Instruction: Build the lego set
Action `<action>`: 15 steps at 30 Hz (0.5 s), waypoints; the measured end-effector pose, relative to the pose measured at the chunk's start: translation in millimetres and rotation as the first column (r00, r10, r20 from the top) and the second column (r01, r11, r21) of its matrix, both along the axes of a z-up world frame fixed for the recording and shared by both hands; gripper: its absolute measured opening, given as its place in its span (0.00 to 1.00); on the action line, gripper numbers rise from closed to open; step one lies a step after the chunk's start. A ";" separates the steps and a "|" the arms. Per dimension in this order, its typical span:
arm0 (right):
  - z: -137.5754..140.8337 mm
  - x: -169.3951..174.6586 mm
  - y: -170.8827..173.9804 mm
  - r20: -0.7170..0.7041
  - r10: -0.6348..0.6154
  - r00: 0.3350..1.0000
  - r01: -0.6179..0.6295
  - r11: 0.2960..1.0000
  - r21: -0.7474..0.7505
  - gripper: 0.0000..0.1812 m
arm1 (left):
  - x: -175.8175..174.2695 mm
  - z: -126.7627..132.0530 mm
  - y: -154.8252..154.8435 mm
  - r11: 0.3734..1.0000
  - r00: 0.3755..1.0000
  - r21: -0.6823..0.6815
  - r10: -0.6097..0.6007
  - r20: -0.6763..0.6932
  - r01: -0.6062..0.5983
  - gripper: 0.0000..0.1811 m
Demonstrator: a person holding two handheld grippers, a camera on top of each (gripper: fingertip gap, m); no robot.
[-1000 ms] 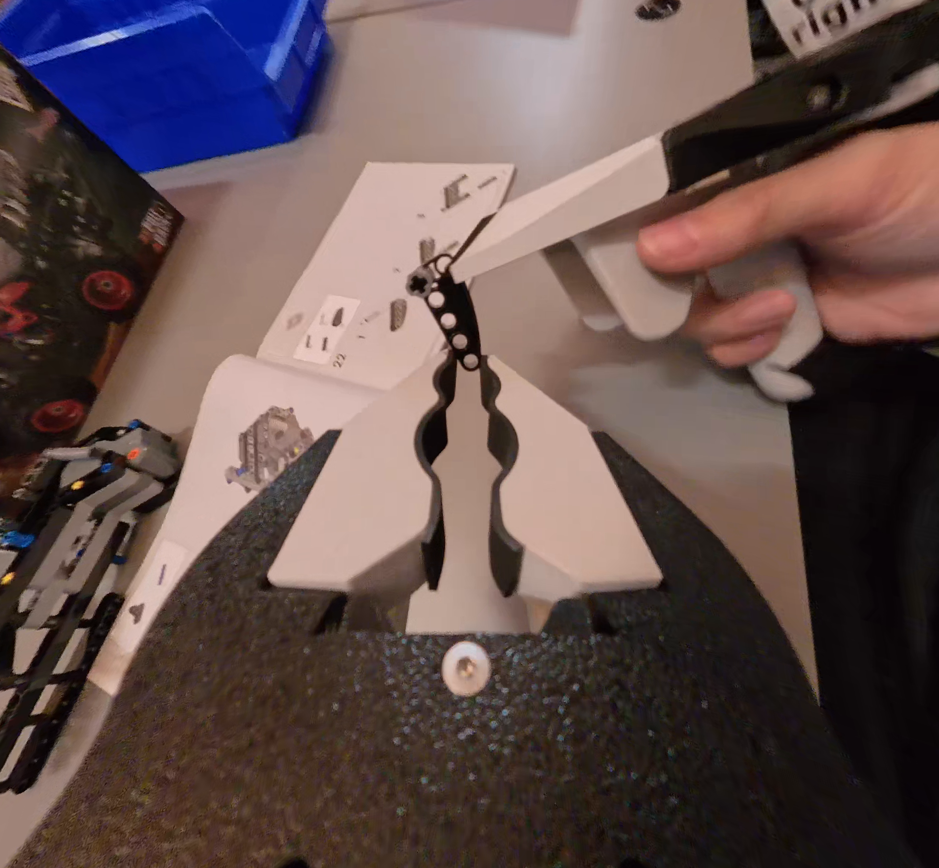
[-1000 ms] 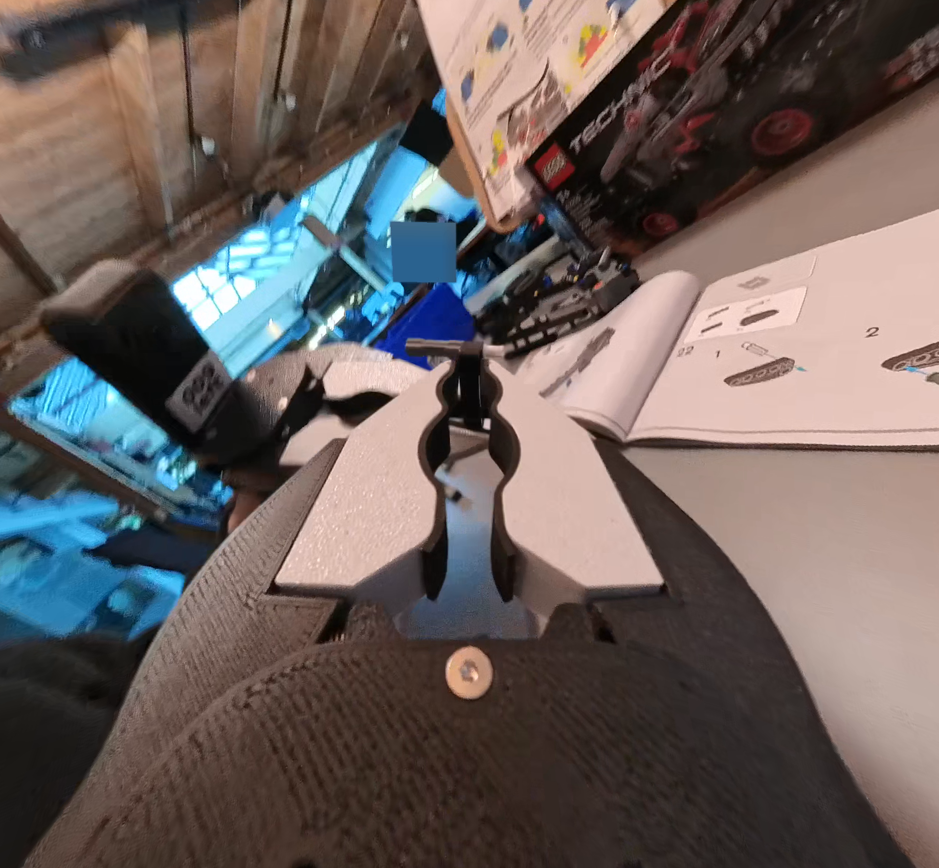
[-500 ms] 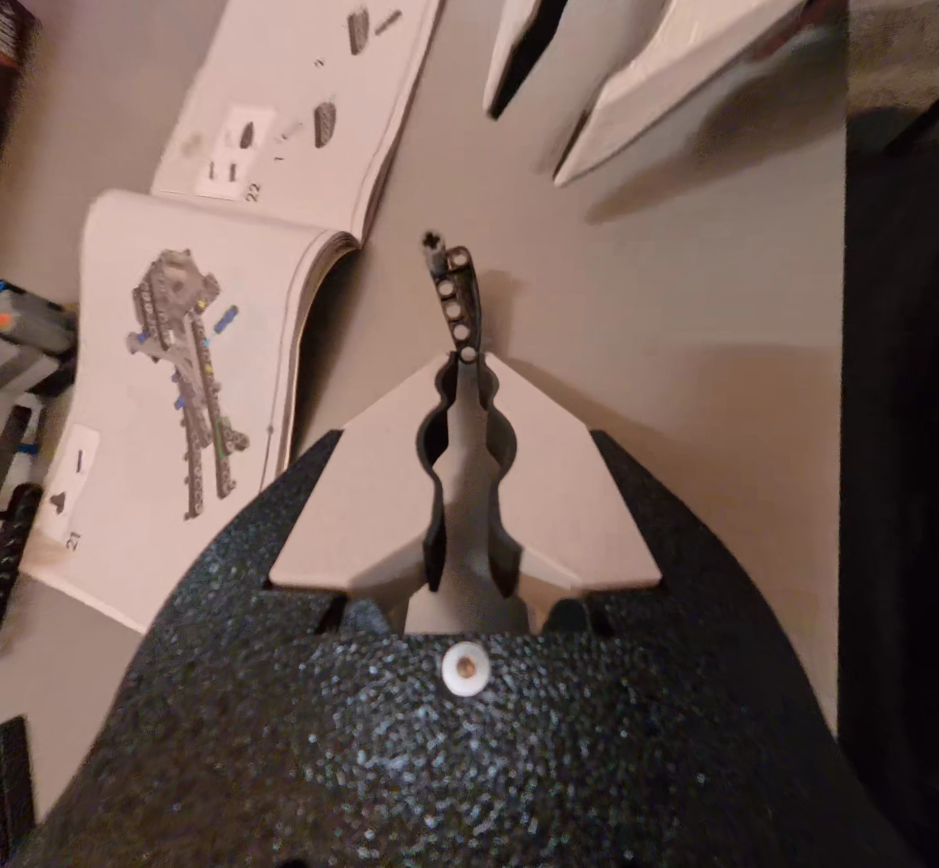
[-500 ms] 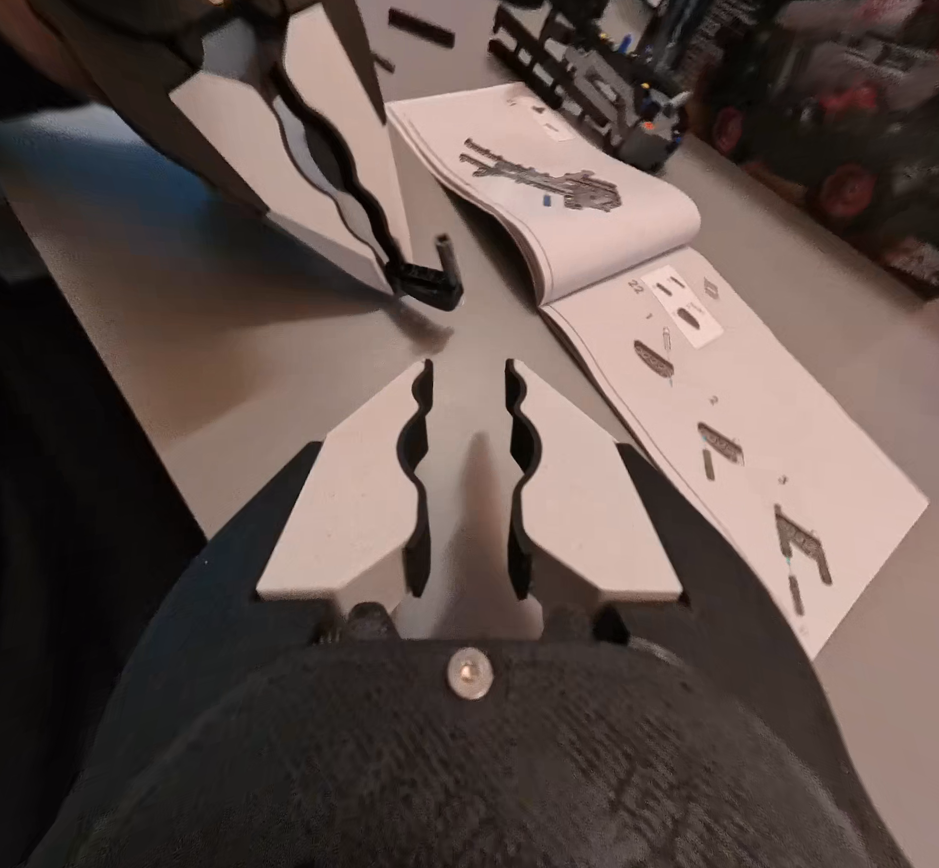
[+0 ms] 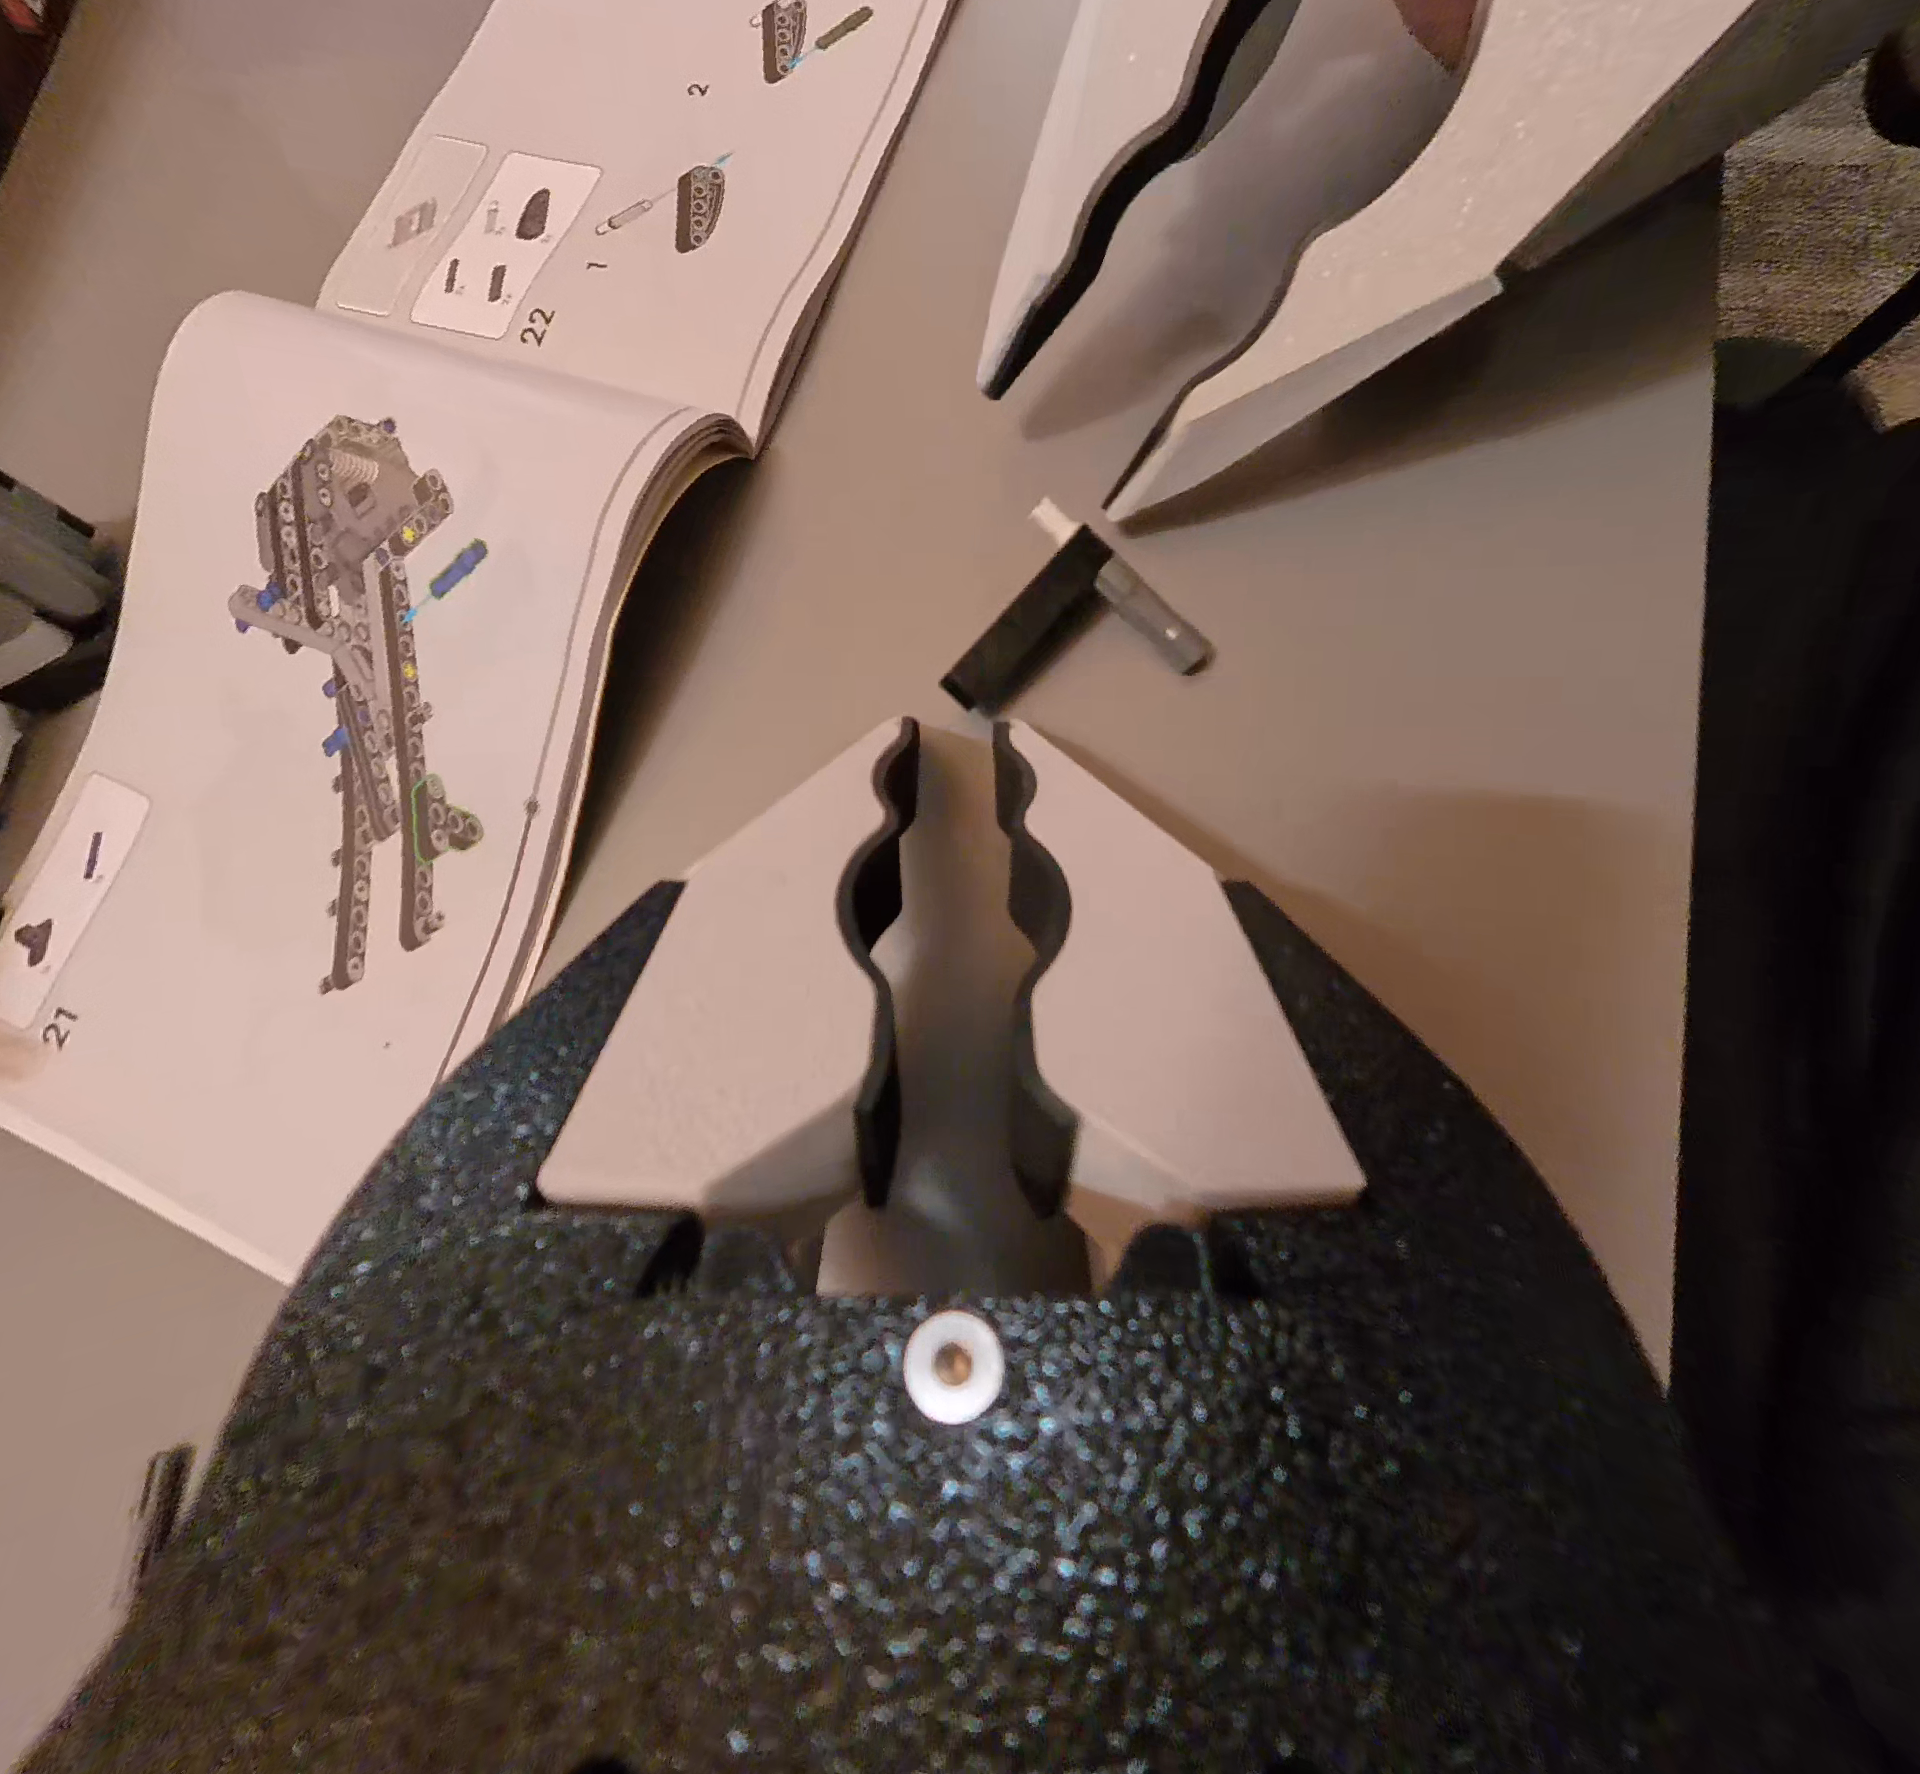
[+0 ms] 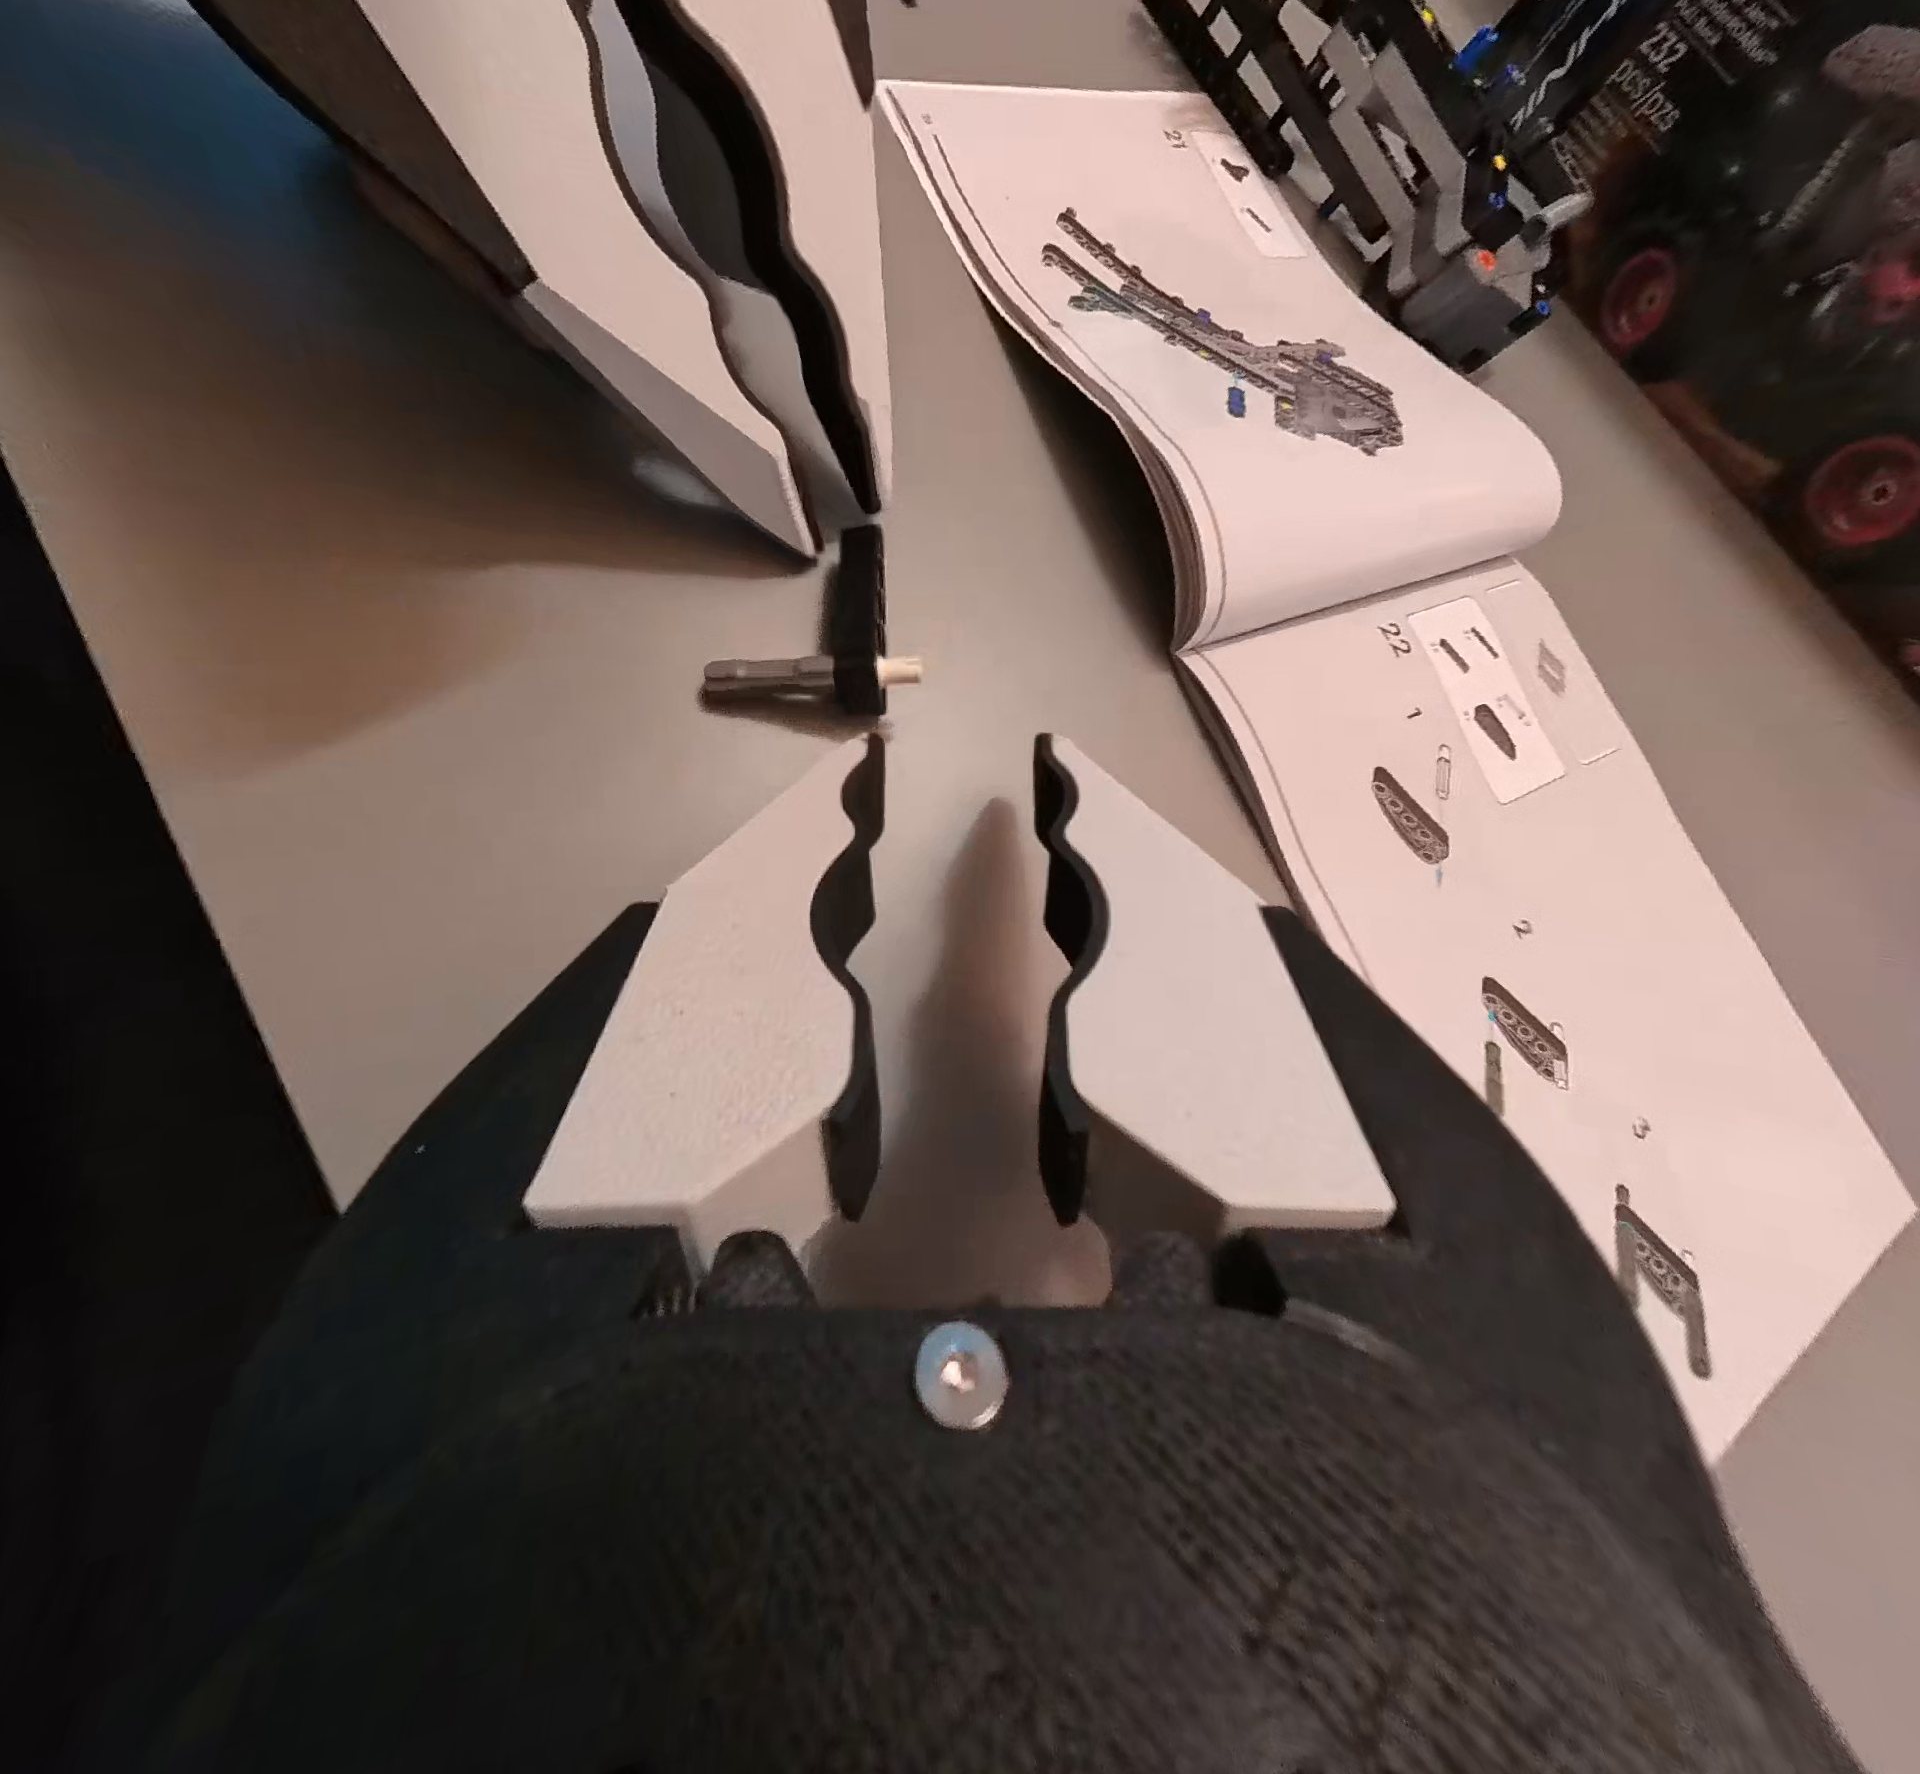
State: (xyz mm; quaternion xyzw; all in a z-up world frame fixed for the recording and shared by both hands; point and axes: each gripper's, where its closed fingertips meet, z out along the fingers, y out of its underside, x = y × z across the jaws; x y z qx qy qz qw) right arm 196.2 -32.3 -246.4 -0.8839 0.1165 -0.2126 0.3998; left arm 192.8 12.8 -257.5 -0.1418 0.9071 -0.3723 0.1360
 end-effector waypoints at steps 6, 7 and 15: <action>-3.0 -1.5 0.3 -0.006 0.030 1.000 -0.030 0.999 -0.018 0.14 | 2.0 8.2 12.9 0.998 0.997 0.011 0.067 0.048 -0.067 0.08; -3.0 -1.3 -0.2 -0.006 0.036 0.999 -0.036 0.999 -0.018 0.14 | 1.6 11.7 15.1 0.997 0.996 -0.004 0.079 0.048 -0.078 0.08; 0.5 -9.7 -0.5 -0.038 0.114 0.993 -0.113 0.993 0.020 0.17 | 8.8 22.3 53.5 0.979 0.976 -0.033 0.205 0.071 -0.203 0.07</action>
